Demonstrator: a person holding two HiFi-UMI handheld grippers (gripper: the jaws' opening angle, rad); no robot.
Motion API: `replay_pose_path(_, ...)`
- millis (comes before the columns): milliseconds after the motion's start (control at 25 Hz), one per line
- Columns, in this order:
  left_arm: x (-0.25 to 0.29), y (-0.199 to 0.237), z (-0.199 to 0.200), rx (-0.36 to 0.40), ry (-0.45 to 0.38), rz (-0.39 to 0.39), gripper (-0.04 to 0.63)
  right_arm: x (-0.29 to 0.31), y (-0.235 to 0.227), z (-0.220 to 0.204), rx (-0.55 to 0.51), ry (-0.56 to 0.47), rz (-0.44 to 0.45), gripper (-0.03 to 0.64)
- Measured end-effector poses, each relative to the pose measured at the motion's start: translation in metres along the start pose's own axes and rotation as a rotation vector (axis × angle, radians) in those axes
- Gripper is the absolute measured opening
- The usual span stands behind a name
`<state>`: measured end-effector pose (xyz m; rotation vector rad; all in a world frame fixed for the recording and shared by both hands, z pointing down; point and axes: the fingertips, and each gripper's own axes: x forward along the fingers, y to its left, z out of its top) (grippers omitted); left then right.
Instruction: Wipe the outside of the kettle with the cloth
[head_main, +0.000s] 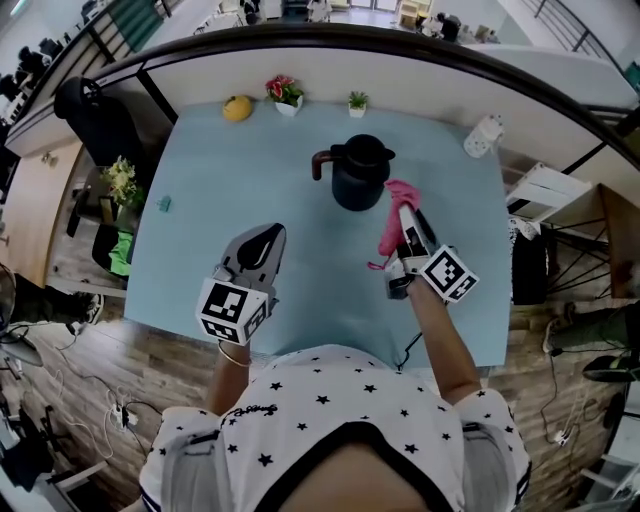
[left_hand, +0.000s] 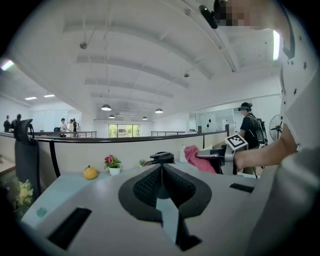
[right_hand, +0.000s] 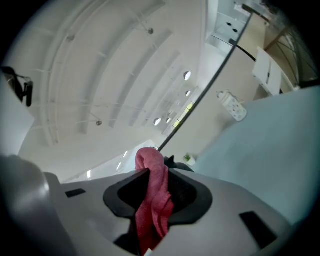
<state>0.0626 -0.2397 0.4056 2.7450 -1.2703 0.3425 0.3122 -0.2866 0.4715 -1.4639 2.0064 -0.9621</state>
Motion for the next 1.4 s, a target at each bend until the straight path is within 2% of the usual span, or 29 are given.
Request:
replay_pose_path(200,-0.009,0.006,0.005,0.005,-0.019,0.019,0.031,-0.014,0.059,0.013,-0.327,-0.023,0.099,0.112)
replay_pose_path(440,-0.011,0.006,0.004,-0.003,-0.029,0.026,0.031,-0.023,0.090,0.010,-0.463,-0.038,0.151,0.110)
replay_pose_path(640,-0.011,0.000,-0.001,-0.024,-0.025,0.016,0.031,-0.024,0.097,0.001,-0.499,-0.008,0.165,0.110)
replay_pose_path(1400,-0.020,-0.011,-0.006,-0.040,-0.024,0.031,0.031,-0.038,0.107,-0.002,-0.520,0.001,0.203,0.110)
